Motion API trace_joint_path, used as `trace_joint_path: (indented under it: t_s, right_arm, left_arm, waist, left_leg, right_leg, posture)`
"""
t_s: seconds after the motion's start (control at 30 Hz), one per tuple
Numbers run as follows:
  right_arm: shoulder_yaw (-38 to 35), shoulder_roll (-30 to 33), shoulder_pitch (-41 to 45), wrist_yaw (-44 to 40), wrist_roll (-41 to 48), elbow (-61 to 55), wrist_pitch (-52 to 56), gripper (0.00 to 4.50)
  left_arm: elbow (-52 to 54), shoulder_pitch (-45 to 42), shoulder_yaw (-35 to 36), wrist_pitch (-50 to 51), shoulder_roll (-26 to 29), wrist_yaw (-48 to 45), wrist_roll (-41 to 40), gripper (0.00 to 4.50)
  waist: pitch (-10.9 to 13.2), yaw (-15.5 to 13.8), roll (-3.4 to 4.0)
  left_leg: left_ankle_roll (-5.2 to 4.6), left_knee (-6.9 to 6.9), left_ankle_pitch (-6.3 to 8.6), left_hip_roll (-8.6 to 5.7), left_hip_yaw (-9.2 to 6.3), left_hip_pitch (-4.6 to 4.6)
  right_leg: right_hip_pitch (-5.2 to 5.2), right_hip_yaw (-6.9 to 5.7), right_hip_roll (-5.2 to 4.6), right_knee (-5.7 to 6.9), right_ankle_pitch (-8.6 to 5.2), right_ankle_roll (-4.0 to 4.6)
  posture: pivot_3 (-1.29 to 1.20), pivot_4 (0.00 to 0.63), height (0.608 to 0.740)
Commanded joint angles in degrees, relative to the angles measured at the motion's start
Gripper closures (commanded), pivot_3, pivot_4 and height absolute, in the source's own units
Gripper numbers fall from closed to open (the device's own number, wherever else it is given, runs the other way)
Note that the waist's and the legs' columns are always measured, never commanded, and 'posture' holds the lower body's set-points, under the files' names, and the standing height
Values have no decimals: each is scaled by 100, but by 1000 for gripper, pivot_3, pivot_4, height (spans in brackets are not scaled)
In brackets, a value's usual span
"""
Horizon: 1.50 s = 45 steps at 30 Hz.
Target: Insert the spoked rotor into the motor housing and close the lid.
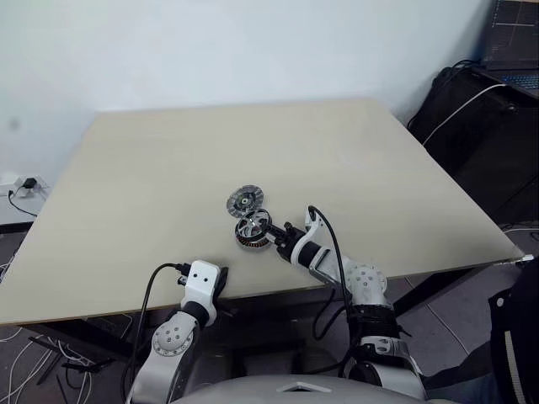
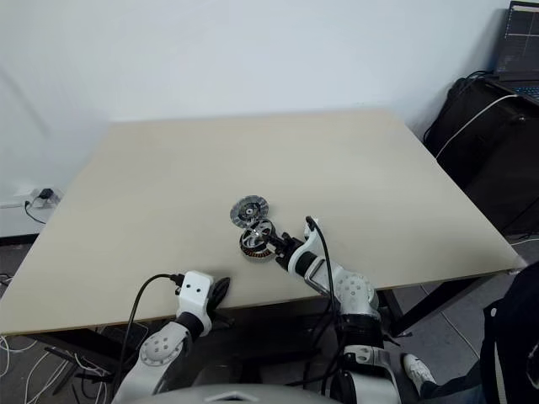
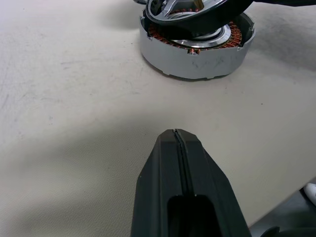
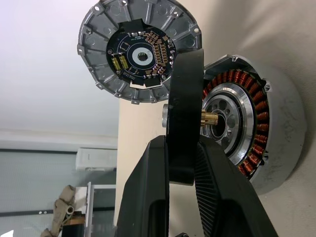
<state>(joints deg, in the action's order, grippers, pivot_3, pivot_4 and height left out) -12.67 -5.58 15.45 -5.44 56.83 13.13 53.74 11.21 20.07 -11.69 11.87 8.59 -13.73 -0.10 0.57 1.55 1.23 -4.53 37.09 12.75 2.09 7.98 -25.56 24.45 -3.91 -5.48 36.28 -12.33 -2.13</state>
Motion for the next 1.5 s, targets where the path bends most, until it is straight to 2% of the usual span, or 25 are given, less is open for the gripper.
trace_joint_path:
  t_s: [0.03,0.2,0.5,0.83,0.97,1.1,1.3,1.5]
  right_arm:
    - [46,-503,79,14,80,-16,-26,3097]
    - [41,-436,47,93,53,-124,-33,1514]
    - [819,380,-307,-9,-941,-1425,-41,1514]
    - [1063,967,-432,171,-1831,-1932,-34,1514]
    - [1846,1541,-539,-186,-2923,-2188,-933,1514]
    - [2858,1943,-386,-611,-4007,-2180,-1886,2436]
    - [3437,1609,353,-1000,-4679,-1220,-2286,4428]
    - [3219,972,1103,-1172,-4769,-25,-2407,4473]
  left_arm:
    - [12,-58,27,-141,5,20,14,4500]
    - [-43,-65,9,-169,-7,15,16,4500]
    - [-425,-118,19,-449,-40,-18,-15,4500]
    - [-501,-167,-34,-537,-70,-35,4,4500]
    - [-320,-150,-59,-423,-77,-9,19,4500]
    - [-124,-147,-69,-285,-69,2,26,4500]
    - [104,-164,-78,-72,-54,9,24,4500]
    - [246,-127,-73,21,-72,57,29,4500]
  waist:
    - [0,0,0]
    - [0,0,0]
    - [0,-3,-1]
    - [-1,-16,-3]
    - [-1,-14,-3]
    - [1,13,-8]
    - [7,17,-24]
    - [14,-4,-39]
  left_leg:
    - [0,0,0,0,0,0]
    - [0,0,0,0,0,0]
    - [0,1,0,0,0,0]
    - [0,3,0,0,0,0]
    - [-1,5,1,-2,2,0]
    - [-2,9,0,-1,2,1]
    - [-2,23,0,2,0,3]
    - [-2,37,0,1,1,2]
  right_leg:
    - [0,0,0,0,0,0]
    - [0,0,0,0,0,0]
    - [0,0,-2,-1,0,0]
    - [0,-1,-3,0,0,-1]
    - [0,0,-3,-1,0,-2]
    - [-1,0,0,1,-8,-14]
    - [-1,-1,5,22,-8,-15]
    - [-2,-2,1,42,0,-2]
  posture:
    - [0,0,740]
    - [0,0,740]
    - [0,0,740]
    - [0,0,740]
    - [0,0,740]
    - [0,0,740]
    - [0,0,740]
    - [0,0,740]
